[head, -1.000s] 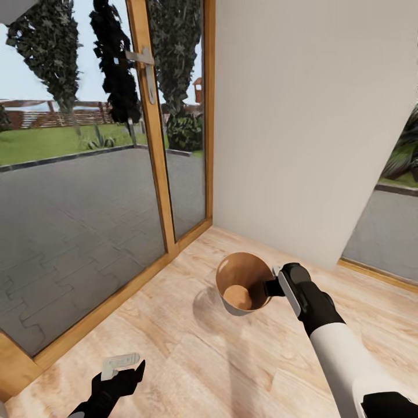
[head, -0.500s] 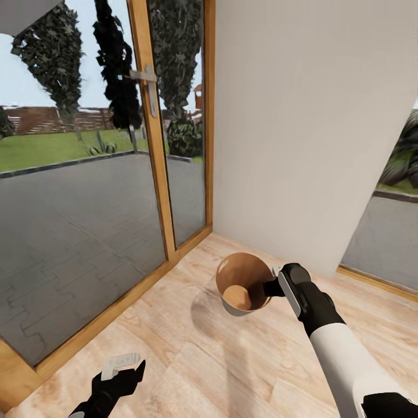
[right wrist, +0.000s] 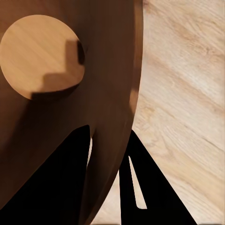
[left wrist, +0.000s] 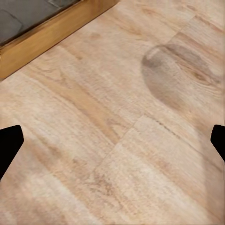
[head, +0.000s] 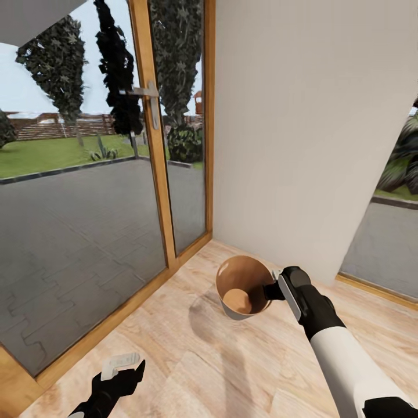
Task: Put the three can of soda from the living room inside the tash can in the kitchen.
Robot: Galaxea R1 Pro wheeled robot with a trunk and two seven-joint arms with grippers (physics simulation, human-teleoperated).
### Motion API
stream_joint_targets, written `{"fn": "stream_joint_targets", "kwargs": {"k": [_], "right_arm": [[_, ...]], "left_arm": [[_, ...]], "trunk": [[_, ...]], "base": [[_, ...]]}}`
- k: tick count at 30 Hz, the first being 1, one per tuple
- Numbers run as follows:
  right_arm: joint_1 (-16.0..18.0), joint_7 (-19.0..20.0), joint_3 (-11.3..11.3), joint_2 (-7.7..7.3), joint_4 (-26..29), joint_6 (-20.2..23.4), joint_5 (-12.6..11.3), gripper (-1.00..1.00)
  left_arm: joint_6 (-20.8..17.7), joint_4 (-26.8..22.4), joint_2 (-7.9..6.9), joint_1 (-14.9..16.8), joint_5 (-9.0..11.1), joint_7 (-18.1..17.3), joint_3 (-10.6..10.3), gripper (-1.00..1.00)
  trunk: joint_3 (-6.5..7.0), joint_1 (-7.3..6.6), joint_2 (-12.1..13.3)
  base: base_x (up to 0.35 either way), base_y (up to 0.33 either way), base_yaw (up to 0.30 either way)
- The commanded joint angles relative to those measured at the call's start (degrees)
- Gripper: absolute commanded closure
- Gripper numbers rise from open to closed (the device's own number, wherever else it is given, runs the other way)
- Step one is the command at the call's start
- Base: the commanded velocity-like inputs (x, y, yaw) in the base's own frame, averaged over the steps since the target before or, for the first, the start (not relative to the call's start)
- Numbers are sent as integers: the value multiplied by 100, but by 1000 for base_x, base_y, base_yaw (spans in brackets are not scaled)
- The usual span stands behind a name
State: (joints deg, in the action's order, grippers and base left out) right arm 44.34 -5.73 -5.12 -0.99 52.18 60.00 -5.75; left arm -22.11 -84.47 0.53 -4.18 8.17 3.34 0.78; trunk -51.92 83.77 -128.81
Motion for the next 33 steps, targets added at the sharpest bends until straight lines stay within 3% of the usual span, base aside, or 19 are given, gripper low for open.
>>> {"fn": "stream_joint_targets", "kwargs": {"k": [1, 5, 10, 13, 16, 17, 20, 22, 23, 26, 27, 33], "right_arm": [[-18, 21, 2, -2, 3, -6, -62, 100], [-91, 20, 7, -12, 36, -6, -59, 100], [-614, 19, 5, -19, 878, 0, -38, 100], [-1214, 9, 3, -18, 1810, 0, -9, 100], [-1631, 0, -3, -21, 2262, 0, 7, 100], [-1981, -14, -1, -24, 2498, 0, 14, 100], [-2476, -36, 1, -56, 2654, -28, 18, 100], [-2793, -30, -5, -129, 2712, -375, 15, 100], [-3058, -20, -5, -175, 2749, -769, 15, 100], [-3329, -23, -10, -205, 2772, -1092, 19, 100], [-3586, -33, -13, -222, 2785, -1358, 20, 100], [-3943, -29, -2, -248, 2784, -2035, 12, 100]], "left_arm": [[5, 1, 0, -1, 0, 0, -1, -100], [15, -1, 0, -10, 0, 0, 5, -100], [21, -29, -4, -30, 0, 0, 16, -100], [24, -40, -6, -37, 0, 0, 18, -100], [33, -40, -4, -38, 0, 0, 18, -100], [39, -37, -2, -38, 0, 0, 17, -100], [45, -36, -1, -39, 0, 3, 10, -100], [44, -35, 0, -39, -3, 6, 5, -100], [46, -35, 0, -39, -3, 9, 3, -100], [48, -28, 0, -39, -3, 16, 2, -100], [53, -9, 0, -37, -5, 35, 1, -100], [92, 23, 0, -31, -5, 45, 7, -100]], "trunk": [[29, -23, 41], [136, -111, 202], [271, -220, 402], [352, -286, 523], [433, -352, 643], [460, -374, 683], [537, -440, 803], [582, -484, 884], [602, -506, 924], [660, -572, 1044], [678, -594, 1084], [769, -704, 1285]], "base": [[0, 0, 0], [0, 0, 0], [0, 0, 0], [0, 0, 0], [0, 0, 0], [0, 0, 0], [0, 0, 0], [0, 0, 0], [0, 0, 0], [0, 0, 0], [0, 0, 0], [0, 0, 0]]}}
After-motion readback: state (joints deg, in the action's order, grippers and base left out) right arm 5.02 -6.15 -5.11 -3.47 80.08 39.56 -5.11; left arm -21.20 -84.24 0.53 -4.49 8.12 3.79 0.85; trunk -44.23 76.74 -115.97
